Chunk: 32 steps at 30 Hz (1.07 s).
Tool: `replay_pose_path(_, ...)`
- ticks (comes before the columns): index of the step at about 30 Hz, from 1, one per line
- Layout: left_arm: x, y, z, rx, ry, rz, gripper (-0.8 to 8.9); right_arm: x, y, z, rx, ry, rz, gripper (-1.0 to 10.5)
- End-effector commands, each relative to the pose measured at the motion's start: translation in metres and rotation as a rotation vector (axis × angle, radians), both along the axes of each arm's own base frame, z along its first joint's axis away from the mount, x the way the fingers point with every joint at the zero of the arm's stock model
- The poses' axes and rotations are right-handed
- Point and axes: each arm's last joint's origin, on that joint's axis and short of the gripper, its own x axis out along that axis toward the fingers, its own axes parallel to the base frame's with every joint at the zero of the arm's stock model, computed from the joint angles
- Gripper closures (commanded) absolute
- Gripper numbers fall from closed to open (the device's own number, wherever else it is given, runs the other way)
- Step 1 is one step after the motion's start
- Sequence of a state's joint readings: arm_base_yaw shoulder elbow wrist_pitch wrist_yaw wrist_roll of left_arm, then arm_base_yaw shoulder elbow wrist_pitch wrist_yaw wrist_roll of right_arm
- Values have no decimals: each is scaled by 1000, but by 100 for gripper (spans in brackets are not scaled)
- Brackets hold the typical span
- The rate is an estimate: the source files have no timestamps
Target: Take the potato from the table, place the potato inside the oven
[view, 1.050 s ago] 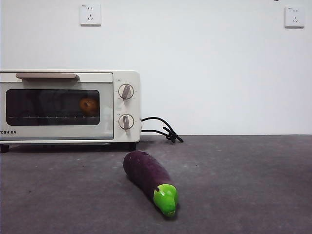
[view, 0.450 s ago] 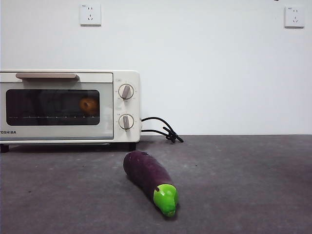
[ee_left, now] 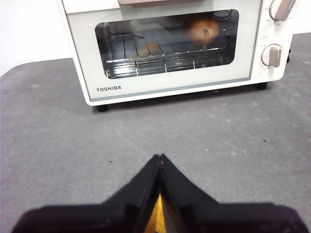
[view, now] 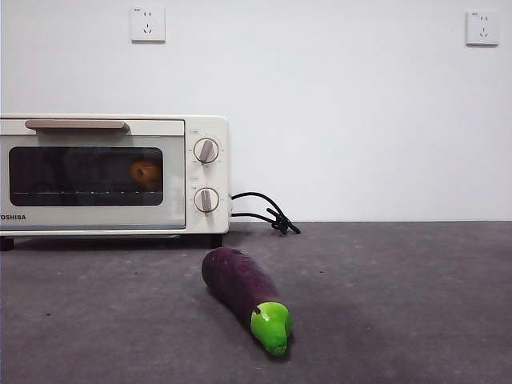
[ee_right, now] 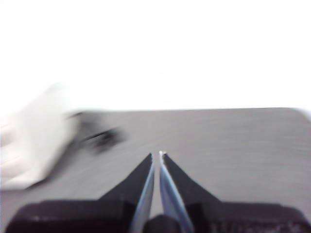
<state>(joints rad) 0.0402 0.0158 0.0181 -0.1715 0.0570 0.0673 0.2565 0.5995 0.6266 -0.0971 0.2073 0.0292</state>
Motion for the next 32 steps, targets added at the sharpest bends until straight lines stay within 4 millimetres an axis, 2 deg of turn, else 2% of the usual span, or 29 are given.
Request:
replay_pose_path(1, 1, 0, -3, -5, 3, 2, 817, -3, -13, -21, -4, -18, -82, 915)
replay_pose_path(8, 1, 0, -3, -5, 3, 2, 817, -22, -36, -84, 6, -52, -244, 914)
replay_pose_path(15, 1, 0, -3, -5, 3, 2, 817, -35, -40, -144, 143, -64, -283, 914)
replay_pose_path(21, 1, 0, -3, -5, 4, 2, 817, -39, -39, -155, 110, 31, -244, 914)
replay_pose_path(29, 1, 0, -3, -6, 9, 2, 817, -42, -33, -162, -23, 105, -49, 914)
replay_pose_path(32, 1, 0, -3, -6, 10, 2, 817, -42, -33, -163, -75, 109, -32, 914)
